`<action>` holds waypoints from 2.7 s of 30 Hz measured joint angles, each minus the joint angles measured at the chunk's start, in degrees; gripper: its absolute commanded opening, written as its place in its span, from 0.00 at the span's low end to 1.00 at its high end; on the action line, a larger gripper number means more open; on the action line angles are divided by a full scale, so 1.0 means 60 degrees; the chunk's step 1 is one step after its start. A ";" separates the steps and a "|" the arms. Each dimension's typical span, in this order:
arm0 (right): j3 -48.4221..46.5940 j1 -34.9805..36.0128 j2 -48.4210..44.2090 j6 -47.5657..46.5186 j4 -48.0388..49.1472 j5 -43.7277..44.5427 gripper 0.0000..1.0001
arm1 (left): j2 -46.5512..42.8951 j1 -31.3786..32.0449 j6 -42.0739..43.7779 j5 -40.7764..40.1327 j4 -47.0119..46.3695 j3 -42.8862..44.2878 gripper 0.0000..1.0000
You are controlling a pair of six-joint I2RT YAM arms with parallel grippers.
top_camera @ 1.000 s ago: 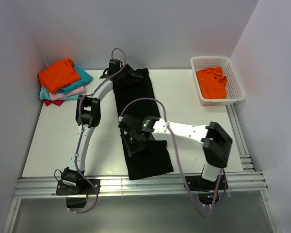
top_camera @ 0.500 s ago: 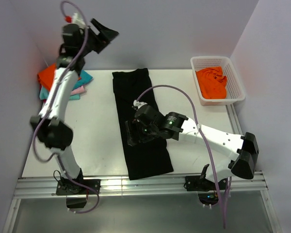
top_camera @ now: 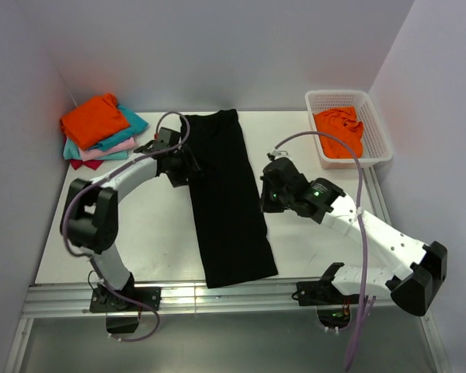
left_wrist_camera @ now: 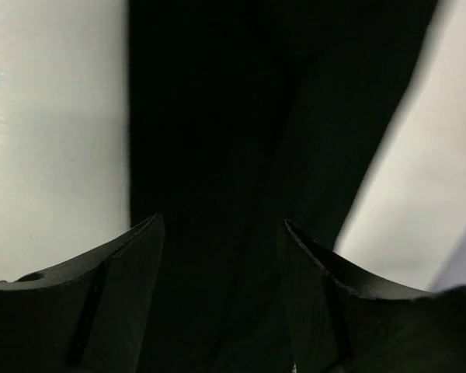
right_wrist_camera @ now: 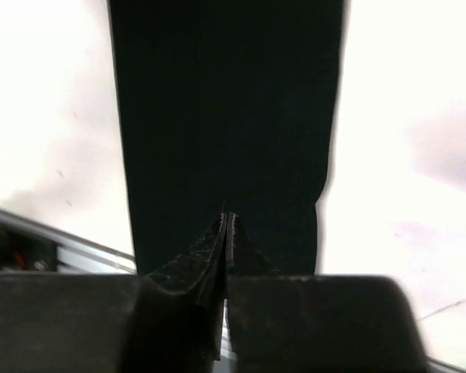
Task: Fold and stack the t-shirts
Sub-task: Rotate the tshirt 90 degrees, then grab the bottom of the folded rectangular tshirt with both arms
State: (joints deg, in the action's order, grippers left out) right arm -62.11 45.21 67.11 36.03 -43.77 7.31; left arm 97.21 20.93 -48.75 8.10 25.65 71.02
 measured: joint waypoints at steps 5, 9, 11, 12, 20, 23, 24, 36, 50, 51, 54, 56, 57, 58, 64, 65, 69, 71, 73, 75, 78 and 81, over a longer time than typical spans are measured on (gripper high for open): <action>0.0302 -0.0357 -0.0703 0.0055 -0.0321 0.0102 0.00 | 0.1723 0.0055 0.0007 -0.0182 0.0280 0.0743 0.65; 0.0448 -0.0510 -0.1071 0.0098 -0.0772 0.0226 0.00 | 0.2721 0.0095 0.0036 -0.0175 0.0295 0.2357 0.63; 0.0510 -0.0608 -0.1209 0.0135 -0.0933 0.0302 0.00 | 0.3224 0.0109 0.0106 -0.0182 0.0342 0.3209 0.63; 0.0543 -0.0652 -0.1279 0.0160 -0.0998 0.0328 0.00 | 0.3504 0.0109 0.0189 -0.0182 0.0324 0.3636 0.63; 0.0237 -0.1228 -0.0987 -0.0025 -0.1756 0.0579 0.00 | 0.5982 0.0106 0.0820 -0.0576 0.1133 0.6637 0.62; -0.0208 -0.1501 -0.0601 -0.0277 -0.1891 0.0659 0.00 | 0.6812 0.0080 0.1071 -0.0648 0.1672 0.7825 0.62; -0.0342 -0.1610 -0.0477 -0.0379 -0.1898 0.0667 0.00 | 0.7031 0.0073 0.1151 -0.0750 0.1785 0.8276 0.62; -0.0878 -0.2299 0.0310 -0.0954 -0.1967 0.0426 0.00 | 0.8998 -0.0758 0.1009 0.0175 0.1027 1.1289 0.81; -0.0856 -0.2393 -0.1162 -0.1257 -0.1566 0.0131 1.00 | 0.3548 -0.1104 0.1180 -0.0605 -0.0022 0.8236 1.00; -0.0801 -0.2393 -0.1402 -0.1239 -0.1428 0.0117 1.00 | 0.2379 -0.1024 0.1359 -0.1122 0.0233 0.7712 1.00; -0.0197 -0.2408 -0.2226 -0.1107 -0.0754 0.0015 1.00 | -0.0841 -0.0284 0.1836 -0.2889 0.0954 0.5865 0.99; 0.0510 -0.2422 -0.2914 -0.0900 -0.0299 -0.0098 1.00 | -0.3111 0.0914 0.1923 -0.3836 0.0896 0.3905 1.00; 0.0903 -0.2441 -0.3260 -0.0801 -0.0073 -0.0182 1.00 | -0.4641 0.1763 0.1843 -0.3891 0.0605 0.2273 1.00; 0.1348 -0.2448 -0.3628 -0.0659 0.0142 -0.0335 1.00 | -0.5617 0.2215 0.1657 -0.3526 0.0364 0.1049 1.00; 0.2022 -0.2481 -0.3472 -0.0262 0.0244 -0.1512 0.98 | -0.6961 0.1683 -0.0259 -0.2747 0.2193 -0.3384 0.86; 0.2127 -0.2481 -0.3300 -0.0248 0.0317 -0.1617 0.98 | -0.6586 0.1971 -0.0535 -0.2663 0.2495 -0.3687 0.86; 0.2659 -0.2481 -0.3162 -0.0266 0.0215 -0.1701 0.99 | -0.6149 0.3122 -0.1504 -0.2157 0.3967 -0.4648 0.84; 0.2692 -0.2481 -0.3184 -0.0295 0.0193 -0.1730 0.98 | -0.6375 0.3395 -0.1905 -0.1934 0.4233 -0.4732 0.84; 0.2703 -0.2481 -0.3169 -0.0339 0.0204 -0.1738 0.98 | -0.6652 0.3759 -0.2375 -0.1796 0.4277 -0.4787 0.84; 0.2761 -0.2481 -0.3147 -0.0364 0.0233 -0.1741 0.98 | -0.6921 0.4251 -0.2878 -0.1632 0.4156 -0.5002 0.84; 0.2918 -0.2481 -0.3096 -0.0375 0.0321 -0.1756 0.98 | -0.7063 0.4951 -0.3606 -0.1395 0.3789 -0.5552 0.83; 0.2980 -0.2484 -0.2994 -0.0372 0.0372 -0.1810 0.98 | -0.6830 0.5628 -0.4371 -0.1249 0.3166 -0.6218 0.83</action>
State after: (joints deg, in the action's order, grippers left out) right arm -44.23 30.30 49.15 33.80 -41.54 -3.55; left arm 56.23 54.70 -74.98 0.60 44.64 33.71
